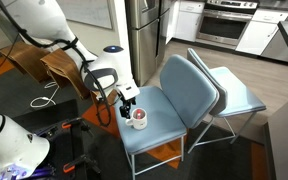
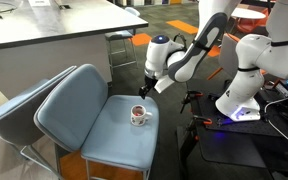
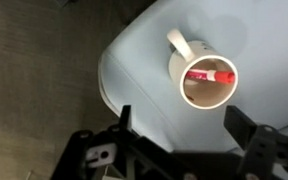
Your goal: Move the mug to the right
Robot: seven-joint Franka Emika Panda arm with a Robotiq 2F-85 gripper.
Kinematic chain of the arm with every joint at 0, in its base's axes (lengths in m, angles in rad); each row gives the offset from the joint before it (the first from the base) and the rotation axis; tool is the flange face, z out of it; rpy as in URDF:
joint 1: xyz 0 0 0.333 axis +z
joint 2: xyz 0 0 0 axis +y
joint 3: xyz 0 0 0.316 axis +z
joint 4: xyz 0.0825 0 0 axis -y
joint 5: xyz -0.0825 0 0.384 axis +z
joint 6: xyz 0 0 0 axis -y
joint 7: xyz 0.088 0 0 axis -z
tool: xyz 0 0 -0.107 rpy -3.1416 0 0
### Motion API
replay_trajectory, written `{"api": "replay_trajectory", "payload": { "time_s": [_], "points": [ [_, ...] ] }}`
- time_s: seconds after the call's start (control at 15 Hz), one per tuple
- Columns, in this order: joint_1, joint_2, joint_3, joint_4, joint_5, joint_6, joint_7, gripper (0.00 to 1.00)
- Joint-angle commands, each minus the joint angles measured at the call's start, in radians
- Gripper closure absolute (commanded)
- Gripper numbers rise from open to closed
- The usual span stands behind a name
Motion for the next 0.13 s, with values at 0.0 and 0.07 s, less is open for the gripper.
{"api": "replay_trajectory", "payload": {
  "time_s": [0.0, 0.07],
  "points": [
    [-0.05, -0.172, -0.005, -0.029, -0.259, -0.109, 0.107, 0.0],
    [-0.116, -0.212, 0.068, -0.027, -0.246, -0.153, 0.061, 0.0]
  ]
}}
